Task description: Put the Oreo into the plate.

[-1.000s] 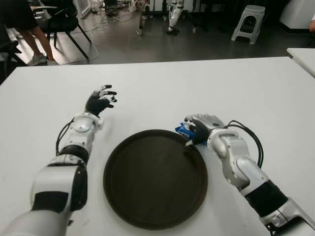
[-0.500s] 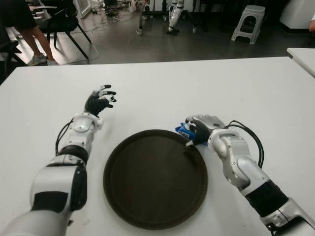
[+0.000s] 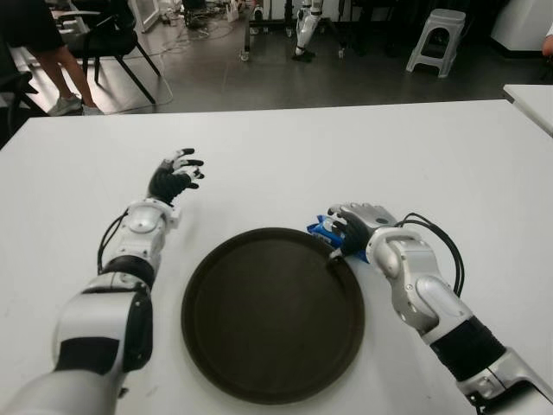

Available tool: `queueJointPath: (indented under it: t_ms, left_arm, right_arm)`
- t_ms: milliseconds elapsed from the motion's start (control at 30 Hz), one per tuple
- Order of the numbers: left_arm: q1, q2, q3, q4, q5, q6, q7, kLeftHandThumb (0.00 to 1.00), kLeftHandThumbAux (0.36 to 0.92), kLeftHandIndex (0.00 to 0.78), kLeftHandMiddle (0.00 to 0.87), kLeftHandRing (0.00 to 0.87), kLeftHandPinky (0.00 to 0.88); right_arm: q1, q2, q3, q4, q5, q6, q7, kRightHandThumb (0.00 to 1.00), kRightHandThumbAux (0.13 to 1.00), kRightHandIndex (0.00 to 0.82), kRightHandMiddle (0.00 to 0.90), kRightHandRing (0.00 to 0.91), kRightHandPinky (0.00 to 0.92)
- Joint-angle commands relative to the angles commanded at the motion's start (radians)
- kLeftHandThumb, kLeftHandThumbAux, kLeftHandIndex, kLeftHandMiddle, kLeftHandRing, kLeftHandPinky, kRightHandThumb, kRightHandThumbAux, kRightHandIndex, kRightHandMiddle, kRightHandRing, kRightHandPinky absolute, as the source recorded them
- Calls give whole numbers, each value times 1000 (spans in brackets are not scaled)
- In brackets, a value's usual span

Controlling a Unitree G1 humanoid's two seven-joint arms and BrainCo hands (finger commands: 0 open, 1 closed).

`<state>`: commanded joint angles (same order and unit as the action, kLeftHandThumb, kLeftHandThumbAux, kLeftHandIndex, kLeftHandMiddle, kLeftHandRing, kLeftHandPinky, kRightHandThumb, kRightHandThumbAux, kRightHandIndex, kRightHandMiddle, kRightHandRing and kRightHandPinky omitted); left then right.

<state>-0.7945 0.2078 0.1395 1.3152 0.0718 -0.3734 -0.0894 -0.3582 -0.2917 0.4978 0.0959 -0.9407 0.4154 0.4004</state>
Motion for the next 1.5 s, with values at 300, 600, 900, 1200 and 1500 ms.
queueJointPath:
  t_ms: [300, 600, 900, 1200, 1500]
  left_arm:
    - [0, -2, 4, 0, -6, 3, 4, 235, 686, 198, 306, 350, 392]
    - [1, -2, 7, 0, -11, 0, -2, 237, 695, 198, 300, 348, 391]
    - [1, -2, 5, -1, -9, -3, -5, 227, 712, 183, 297, 349, 390]
    - [4, -2, 3, -3, -9, -7, -6, 210, 710, 185, 300, 351, 391]
    - [5, -2, 3, -4, -9, -10, -6, 211, 717, 186, 297, 349, 391]
  right_arm:
    - [2, 1, -4, 8, 4, -2, -10, 0, 699, 208, 226, 245, 256]
    - [3, 4, -8, 21, 10, -6, -32, 0, 705, 238, 253, 270, 293]
    - [3, -1, -9, 30, 27, -21, -37, 0, 712, 236, 251, 268, 277]
    - [-5, -8, -3, 52, 35, -34, -39, 0, 718, 225, 246, 266, 281]
    - [-7, -14, 0, 59, 37, -51, -40, 0, 715, 209, 234, 255, 271]
